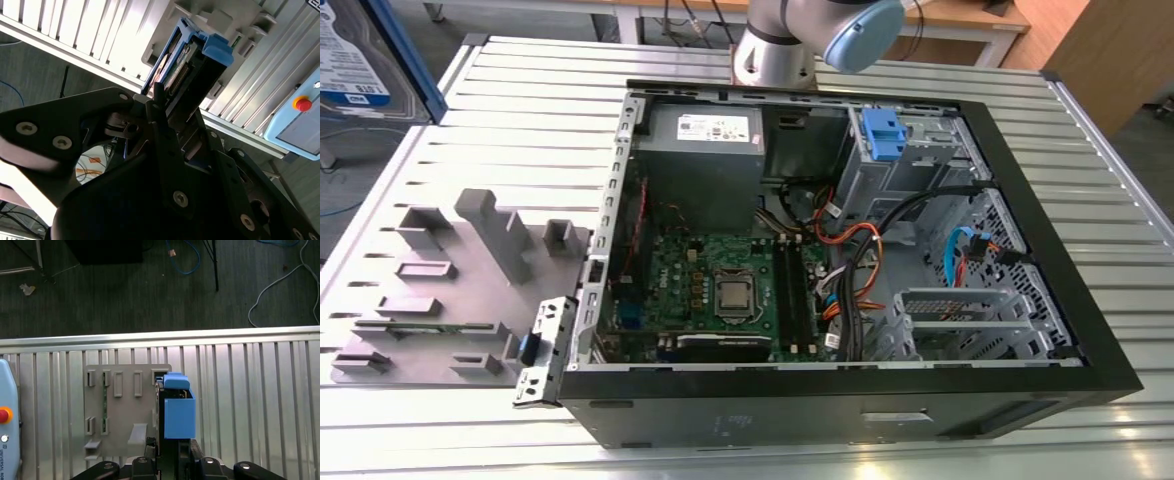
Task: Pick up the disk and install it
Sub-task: 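Pick up the disk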
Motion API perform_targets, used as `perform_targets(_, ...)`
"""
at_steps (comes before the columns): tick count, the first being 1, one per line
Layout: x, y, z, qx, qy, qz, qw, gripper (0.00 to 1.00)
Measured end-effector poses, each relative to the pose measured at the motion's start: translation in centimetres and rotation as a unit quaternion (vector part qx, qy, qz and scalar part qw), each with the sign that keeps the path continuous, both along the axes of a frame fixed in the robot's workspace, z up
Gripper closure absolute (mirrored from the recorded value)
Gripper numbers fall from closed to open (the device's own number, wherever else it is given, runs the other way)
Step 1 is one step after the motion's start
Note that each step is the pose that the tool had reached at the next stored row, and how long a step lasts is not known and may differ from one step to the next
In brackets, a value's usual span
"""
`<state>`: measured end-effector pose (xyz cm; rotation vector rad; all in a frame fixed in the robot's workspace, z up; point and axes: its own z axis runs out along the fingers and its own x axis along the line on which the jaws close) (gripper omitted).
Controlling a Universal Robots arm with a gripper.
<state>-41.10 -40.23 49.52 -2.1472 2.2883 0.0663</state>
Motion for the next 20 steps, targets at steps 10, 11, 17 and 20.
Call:
perform_targets(10,0.00,0.00,0.19,0.0000,0.0000,0.000,1.00000,0.65)
perform_targets(11,0.00,0.00,0.31,0.0000,0.0000,0.000,1.00000,0.65)
perform_targets(17,0.00,0.00,0.83,0.0001,-0.0001,0.000,1.00000,0.65)
perform_targets(20,0.00,0.00,0.83,0.0002,-0.0001,0.000,1.00000,0.65)
